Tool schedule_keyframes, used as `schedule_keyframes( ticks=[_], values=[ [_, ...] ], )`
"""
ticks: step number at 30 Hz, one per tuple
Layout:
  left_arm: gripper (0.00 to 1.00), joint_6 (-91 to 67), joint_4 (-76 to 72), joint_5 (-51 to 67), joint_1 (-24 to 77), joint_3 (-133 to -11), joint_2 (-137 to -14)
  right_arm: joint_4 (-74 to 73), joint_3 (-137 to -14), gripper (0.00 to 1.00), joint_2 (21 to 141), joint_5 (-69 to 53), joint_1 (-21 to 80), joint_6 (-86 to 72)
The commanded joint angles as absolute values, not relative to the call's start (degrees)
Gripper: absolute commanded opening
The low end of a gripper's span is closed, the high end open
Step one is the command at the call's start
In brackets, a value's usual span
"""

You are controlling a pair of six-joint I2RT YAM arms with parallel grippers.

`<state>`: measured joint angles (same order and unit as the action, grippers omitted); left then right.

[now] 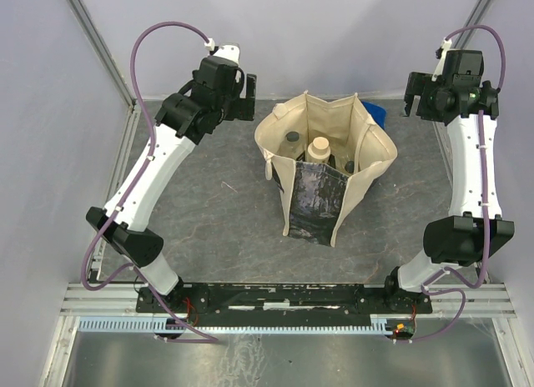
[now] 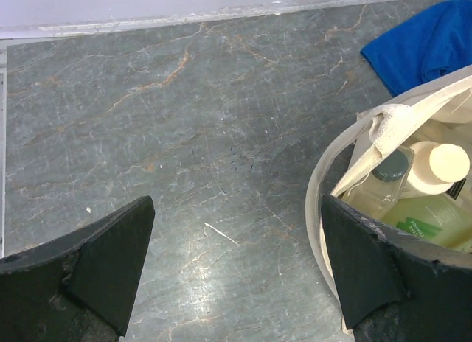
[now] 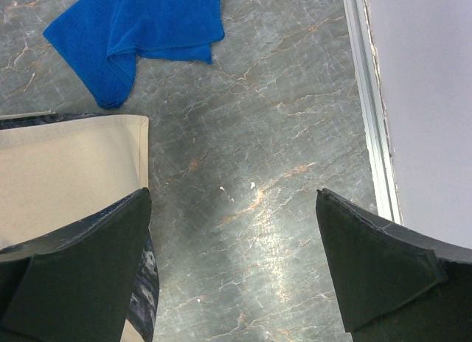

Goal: Place the personal care products into the canvas bag
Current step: Reset both arms

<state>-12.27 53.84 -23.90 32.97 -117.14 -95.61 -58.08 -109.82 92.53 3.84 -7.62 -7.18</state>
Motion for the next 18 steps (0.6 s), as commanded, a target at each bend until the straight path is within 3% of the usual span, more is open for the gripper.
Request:
schedule_keyframes(
  ticks=[1,18],
  values=[
    [0.99,-10.2,52.0,-24.9,32.8,-116.8,-93.2,-57.2,-110.8,1.00,91.3,3.3,-7.6,-6.7],
    [1.00,-10.0,52.0,-24.8,32.8,-116.5,-93.3,-56.7,-110.5,1.00,91.4,2.8,-7.7,-6.5]
  ],
)
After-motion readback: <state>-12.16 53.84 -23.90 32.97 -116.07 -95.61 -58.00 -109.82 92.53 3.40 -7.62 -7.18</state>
